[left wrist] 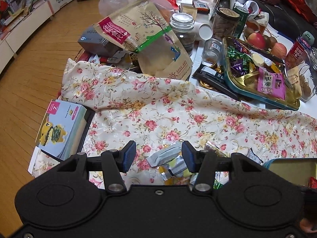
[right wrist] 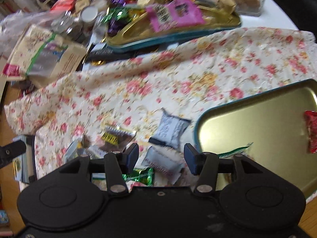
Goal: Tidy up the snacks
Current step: 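Move the right tool back to the white Hawthorn strip packet, then close the right tool on the white Hawthorn strip packet and lift it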
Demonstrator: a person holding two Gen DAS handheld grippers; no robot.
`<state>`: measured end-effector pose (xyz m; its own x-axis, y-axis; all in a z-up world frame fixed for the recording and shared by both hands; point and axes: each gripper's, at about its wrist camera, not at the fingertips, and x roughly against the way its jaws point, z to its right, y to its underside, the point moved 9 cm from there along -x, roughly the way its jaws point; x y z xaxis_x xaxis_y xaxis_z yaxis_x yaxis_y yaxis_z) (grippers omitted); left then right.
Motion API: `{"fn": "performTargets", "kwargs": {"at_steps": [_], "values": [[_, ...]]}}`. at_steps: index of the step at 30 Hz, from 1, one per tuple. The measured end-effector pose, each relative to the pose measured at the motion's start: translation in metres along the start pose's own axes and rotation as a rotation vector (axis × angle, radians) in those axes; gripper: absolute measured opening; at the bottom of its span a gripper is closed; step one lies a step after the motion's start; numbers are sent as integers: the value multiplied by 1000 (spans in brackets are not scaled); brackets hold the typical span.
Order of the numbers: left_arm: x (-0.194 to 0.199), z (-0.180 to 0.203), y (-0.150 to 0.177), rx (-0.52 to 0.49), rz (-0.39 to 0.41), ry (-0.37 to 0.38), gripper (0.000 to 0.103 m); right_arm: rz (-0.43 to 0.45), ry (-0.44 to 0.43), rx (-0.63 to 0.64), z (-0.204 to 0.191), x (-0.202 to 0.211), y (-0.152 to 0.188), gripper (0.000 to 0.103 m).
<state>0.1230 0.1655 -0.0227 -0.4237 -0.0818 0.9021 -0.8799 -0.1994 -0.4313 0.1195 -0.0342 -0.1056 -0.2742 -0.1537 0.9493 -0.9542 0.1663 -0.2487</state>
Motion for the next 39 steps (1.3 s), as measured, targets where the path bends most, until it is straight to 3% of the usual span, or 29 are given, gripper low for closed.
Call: {"fn": "performTargets", "kwargs": {"at_steps": [8, 24, 31, 39], "values": [[-7, -17, 1, 27, -40, 20, 57, -66, 61, 98, -3, -34, 14, 48], [-9, -16, 2, 28, -60, 44, 57, -49, 79, 205, -12, -60, 19, 46], [-10, -12, 4, 20, -64, 44, 57, -187, -2, 176, -11, -58, 44, 47], [-16, -2, 11, -30, -79, 41, 57, -99, 84, 308, -18, -56, 55, 46]]}}
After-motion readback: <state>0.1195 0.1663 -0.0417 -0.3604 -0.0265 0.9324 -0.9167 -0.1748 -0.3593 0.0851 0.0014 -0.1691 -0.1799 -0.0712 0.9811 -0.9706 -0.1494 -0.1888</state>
